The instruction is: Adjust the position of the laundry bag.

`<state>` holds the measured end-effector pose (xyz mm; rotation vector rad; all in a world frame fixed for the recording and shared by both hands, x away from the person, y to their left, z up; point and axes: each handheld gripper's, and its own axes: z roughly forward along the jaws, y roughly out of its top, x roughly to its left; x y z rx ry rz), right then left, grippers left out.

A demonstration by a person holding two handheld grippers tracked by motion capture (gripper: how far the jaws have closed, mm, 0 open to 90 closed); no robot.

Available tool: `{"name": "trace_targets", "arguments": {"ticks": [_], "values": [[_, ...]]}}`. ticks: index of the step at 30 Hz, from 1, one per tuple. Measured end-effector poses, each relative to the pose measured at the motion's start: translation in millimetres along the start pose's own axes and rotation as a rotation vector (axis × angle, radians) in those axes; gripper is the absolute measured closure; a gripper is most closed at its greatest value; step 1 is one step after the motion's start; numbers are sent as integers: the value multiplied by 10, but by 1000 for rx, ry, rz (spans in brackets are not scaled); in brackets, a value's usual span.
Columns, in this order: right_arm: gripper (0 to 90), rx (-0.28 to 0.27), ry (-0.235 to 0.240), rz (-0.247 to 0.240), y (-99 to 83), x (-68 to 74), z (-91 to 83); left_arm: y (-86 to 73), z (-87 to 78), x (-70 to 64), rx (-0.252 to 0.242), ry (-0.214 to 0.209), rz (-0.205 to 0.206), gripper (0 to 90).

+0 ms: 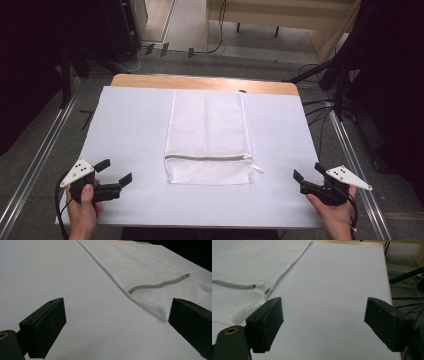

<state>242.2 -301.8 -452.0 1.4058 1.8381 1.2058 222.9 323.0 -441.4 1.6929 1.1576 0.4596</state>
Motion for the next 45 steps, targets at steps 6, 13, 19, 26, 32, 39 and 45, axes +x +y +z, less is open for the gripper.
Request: {"name": "trace_targets", "arguments": {"ticks": [6,13,19,26,32,39,45], "values": [[219,15,-15,1,10,38,28,26,170,-171,37,38,-11,147],[268,8,-6,-9,14,98,28,51,506,-490,112,2,-4,249],[283,23,3,-18,-9,131,75,24,803,-708,207,-5,1,419],[291,32,5,-26,-20,169,89,-33,956,-890,290,35,50,494],[371,13,30,-33,-3,199,54,-31,971,-866,308,25,27,727],[378,23,41,-28,-27,207,67,-25,991,-863,319,0,43,889],[394,30,59,-31,-20,245,72,-41,935,-852,307,-42,26,900]]}}
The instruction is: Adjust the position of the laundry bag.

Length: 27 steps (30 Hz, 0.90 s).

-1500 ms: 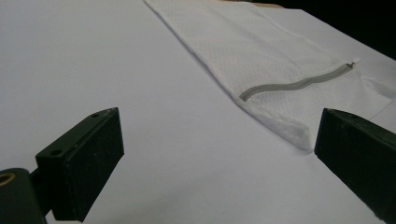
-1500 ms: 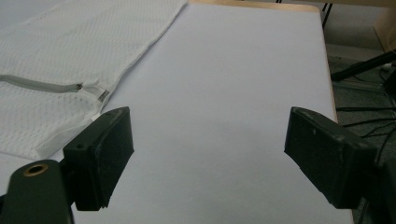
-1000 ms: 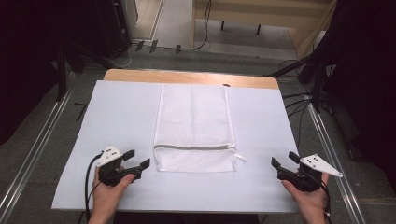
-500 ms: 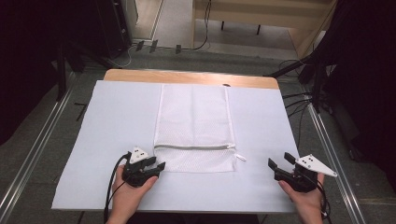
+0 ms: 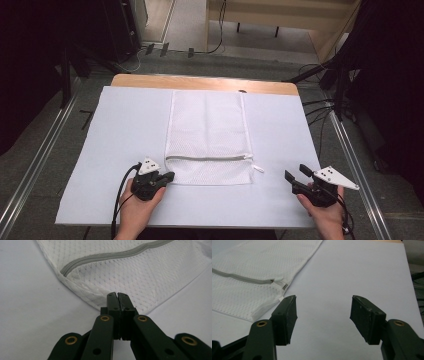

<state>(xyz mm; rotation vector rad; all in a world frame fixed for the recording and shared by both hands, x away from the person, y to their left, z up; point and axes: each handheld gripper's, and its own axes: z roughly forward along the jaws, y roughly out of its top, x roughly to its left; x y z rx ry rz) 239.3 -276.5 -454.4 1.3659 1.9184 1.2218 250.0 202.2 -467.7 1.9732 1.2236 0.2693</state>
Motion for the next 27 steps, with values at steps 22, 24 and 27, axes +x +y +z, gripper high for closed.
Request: {"name": "trace_targets", "arguments": {"ticks": [22,24,27], "values": [[385,14,69,-31,-9,293,-197,-382,-459,34,42,-12,-46,900],[381,18,72,-37,3,340,-187,-419,-478,47,46,-35,-49,897],[360,19,83,-40,13,405,-166,-439,-541,46,-2,-60,-48,658]]}}
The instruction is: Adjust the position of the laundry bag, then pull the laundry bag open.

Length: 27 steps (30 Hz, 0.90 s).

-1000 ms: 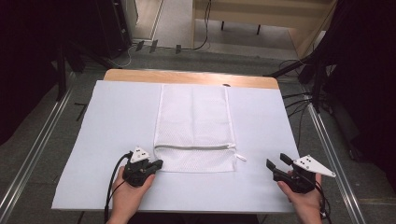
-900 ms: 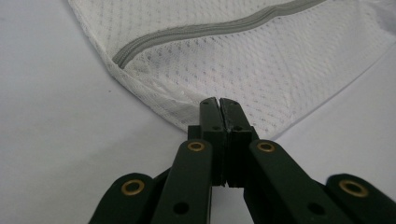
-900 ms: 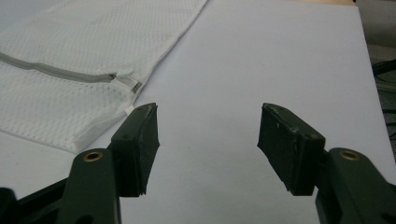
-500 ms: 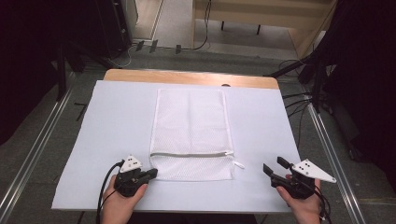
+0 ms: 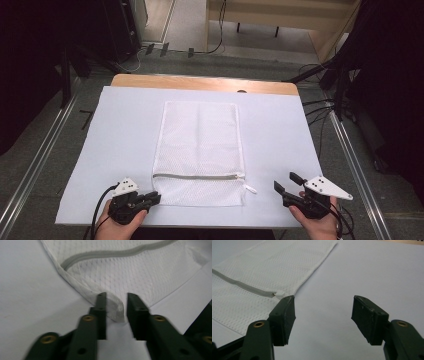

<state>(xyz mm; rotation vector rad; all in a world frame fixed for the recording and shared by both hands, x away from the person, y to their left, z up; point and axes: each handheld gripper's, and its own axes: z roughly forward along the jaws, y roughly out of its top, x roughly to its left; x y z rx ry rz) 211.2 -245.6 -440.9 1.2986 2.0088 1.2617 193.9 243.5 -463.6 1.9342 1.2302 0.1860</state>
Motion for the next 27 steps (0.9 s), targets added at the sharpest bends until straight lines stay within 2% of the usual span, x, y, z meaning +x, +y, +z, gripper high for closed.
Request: {"name": "trace_targets", "arguments": {"ticks": [1,2,3,4,5,6,7,8,10,13,14,17,19,22,24,27], "values": [[360,5,4,5,-1,6,7,10,-22,0,-24,2,6,606],[347,15,15,14,0,8,21,24,-39,-8,-45,28,14,528],[317,29,29,28,0,8,37,24,-39,-8,-45,28,14,447],[290,45,40,44,-4,15,57,43,-69,-13,-86,65,32,413],[290,45,40,44,-4,15,57,43,-69,-13,-86,65,32,380],[271,91,55,49,-9,40,110,69,-81,-11,-117,91,35,334],[278,102,56,40,-12,57,133,69,-81,-11,-117,91,35,295],[278,102,56,40,-12,57,133,86,-85,-7,-131,97,33,295],[314,107,60,33,-14,113,191,145,-118,63,-179,81,14,240],[336,86,54,37,-11,138,215,184,-119,100,-201,99,3,231],[365,74,60,50,-18,151,245,203,-112,107,-208,98,5,200],[369,76,48,53,-37,163,285,253,-76,72,-210,109,32,178],[392,71,63,64,-71,173,321,289,-58,29,-209,114,47,176],[390,100,76,40,-119,247,397,348,-39,-50,-208,120,54,231],[394,103,83,37,-130,278,434,409,-17,-123,-210,121,46,267],[415,94,76,5,-140,312,500,449,16,-158,-214,110,42,321]]}}
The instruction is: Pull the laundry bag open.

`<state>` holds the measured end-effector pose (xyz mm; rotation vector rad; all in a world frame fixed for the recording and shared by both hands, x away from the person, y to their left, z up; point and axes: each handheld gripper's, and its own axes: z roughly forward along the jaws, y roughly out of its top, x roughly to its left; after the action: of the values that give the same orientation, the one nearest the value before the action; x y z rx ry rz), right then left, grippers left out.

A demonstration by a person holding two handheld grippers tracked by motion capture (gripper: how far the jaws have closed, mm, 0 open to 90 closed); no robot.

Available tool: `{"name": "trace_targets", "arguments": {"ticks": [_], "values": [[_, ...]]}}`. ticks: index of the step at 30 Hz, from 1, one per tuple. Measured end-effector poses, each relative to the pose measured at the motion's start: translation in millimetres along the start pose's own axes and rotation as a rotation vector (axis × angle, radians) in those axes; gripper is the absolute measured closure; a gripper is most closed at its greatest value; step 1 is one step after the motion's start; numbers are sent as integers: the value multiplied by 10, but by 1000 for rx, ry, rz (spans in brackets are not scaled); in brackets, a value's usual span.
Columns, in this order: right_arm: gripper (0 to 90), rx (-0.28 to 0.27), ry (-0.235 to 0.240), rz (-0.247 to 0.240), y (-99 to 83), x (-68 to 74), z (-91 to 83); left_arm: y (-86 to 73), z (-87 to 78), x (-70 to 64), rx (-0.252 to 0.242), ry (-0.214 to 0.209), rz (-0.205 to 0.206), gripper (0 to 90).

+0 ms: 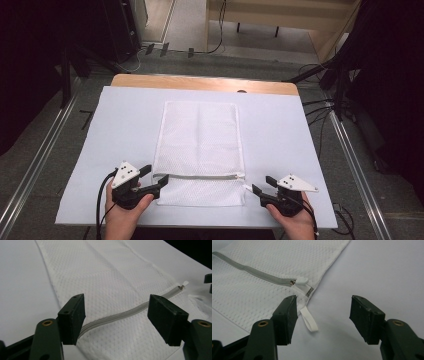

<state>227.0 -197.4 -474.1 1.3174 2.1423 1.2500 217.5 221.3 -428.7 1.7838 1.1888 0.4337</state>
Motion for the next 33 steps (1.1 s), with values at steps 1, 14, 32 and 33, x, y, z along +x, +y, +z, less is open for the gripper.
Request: {"name": "trace_targets", "arguments": {"ticks": [1,14,32,33], "values": [[428,16,2,3,10,11,20,25,57,-35,10,-6,-2,342],[382,71,9,-15,91,243,422,153,392,-390,36,-109,37,438],[807,86,-44,-98,101,398,488,249,936,-896,138,-248,92,479],[868,84,-38,-104,99,404,486,254,1011,-924,145,-304,44,497]]}}
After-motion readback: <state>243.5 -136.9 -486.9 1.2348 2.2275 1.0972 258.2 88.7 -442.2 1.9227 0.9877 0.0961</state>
